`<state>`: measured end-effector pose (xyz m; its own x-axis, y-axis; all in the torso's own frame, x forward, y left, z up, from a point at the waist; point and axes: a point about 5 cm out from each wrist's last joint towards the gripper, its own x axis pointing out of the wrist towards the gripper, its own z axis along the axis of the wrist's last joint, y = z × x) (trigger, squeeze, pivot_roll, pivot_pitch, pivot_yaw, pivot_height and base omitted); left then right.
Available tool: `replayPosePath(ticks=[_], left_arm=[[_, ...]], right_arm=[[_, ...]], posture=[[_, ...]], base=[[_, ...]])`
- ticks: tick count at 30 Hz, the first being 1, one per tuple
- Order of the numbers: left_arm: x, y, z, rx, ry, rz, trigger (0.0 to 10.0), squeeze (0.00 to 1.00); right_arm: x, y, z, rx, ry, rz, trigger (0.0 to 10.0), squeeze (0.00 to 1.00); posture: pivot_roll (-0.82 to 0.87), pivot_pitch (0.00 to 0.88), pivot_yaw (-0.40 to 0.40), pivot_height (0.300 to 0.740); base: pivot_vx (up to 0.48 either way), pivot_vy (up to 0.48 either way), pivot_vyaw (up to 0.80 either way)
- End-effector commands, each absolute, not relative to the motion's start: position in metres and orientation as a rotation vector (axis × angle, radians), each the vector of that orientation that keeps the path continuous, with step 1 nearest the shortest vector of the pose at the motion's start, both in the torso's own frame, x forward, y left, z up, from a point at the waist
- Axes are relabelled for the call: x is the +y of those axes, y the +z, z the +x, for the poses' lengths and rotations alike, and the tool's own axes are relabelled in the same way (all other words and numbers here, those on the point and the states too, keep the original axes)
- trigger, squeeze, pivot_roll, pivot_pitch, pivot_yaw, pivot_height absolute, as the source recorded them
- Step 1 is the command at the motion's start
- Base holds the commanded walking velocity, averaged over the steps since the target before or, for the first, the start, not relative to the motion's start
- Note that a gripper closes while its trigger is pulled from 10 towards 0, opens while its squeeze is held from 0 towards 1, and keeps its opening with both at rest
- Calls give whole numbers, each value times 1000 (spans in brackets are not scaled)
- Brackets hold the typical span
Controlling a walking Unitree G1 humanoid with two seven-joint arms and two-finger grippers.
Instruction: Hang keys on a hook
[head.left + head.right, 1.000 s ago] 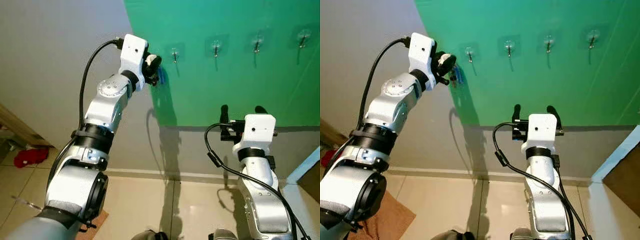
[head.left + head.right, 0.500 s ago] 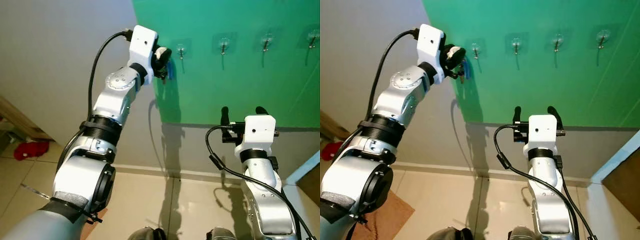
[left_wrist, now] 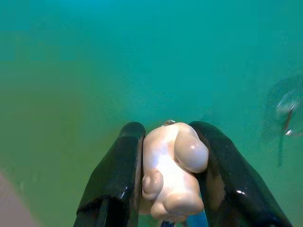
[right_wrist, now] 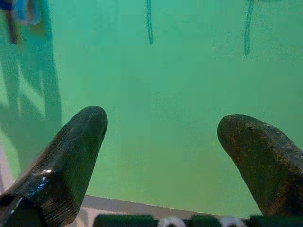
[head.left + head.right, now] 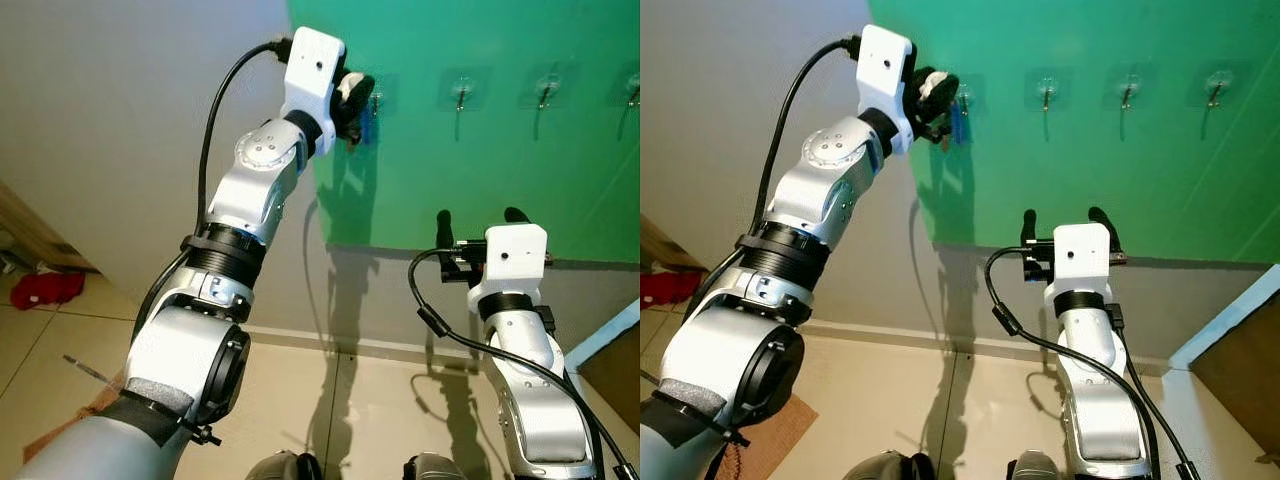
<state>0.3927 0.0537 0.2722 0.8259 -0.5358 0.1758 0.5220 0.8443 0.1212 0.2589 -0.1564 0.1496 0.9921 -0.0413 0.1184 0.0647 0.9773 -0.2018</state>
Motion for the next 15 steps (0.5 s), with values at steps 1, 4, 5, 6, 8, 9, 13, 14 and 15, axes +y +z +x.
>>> replayPosePath(ticks=[1, 4, 5, 6, 8, 9, 13, 14, 15], left_arm=[[54, 290, 391, -252, -553, 65, 0, 0], [54, 291, 389, -247, -545, 62, 0, 0], [54, 286, 389, -221, -532, 52, 0, 0], [54, 286, 389, -221, -532, 52, 0, 0], [53, 281, 388, -202, -524, 32, 0, 0], [52, 277, 387, -190, -526, 23, 0, 0], [44, 266, 380, -148, -546, 8, 0, 0], [42, 262, 378, -136, -554, 9, 0, 0], [40, 260, 377, -127, -559, 9, 0, 0]], right_arm=[[-152, 148, 258, -104, -34, -199, 10000, 141], [-152, 148, 259, -102, -36, -198, 10000, 141], [-152, 148, 259, -102, -40, -195, 10000, 137], [-152, 148, 259, -102, -40, -195, 10000, 137], [-152, 148, 259, -102, -41, -194, 10000, 137], [-153, 148, 259, -102, -42, -193, 10000, 141], [-152, 147, 260, -102, -42, -190, 10000, 145], [-152, 147, 260, -101, -41, -190, 10000, 137], [-152, 147, 260, -99, -40, -189, 10000, 141]], posture=[[-205, 48, 125, 740], [-207, 45, 129, 740], [-208, 41, 135, 740], [-208, 41, 135, 740], [-208, 39, 138, 740], [-207, 40, 138, 740], [-207, 40, 138, 740], [-201, 42, 141, 740], [-199, 42, 140, 740]], base=[[0, 0, 0], [0, 0, 0], [0, 0, 0], [0, 0, 0], [0, 0, 0], [0, 0, 0], [0, 0, 0], [0, 0, 0], [0, 0, 0]])
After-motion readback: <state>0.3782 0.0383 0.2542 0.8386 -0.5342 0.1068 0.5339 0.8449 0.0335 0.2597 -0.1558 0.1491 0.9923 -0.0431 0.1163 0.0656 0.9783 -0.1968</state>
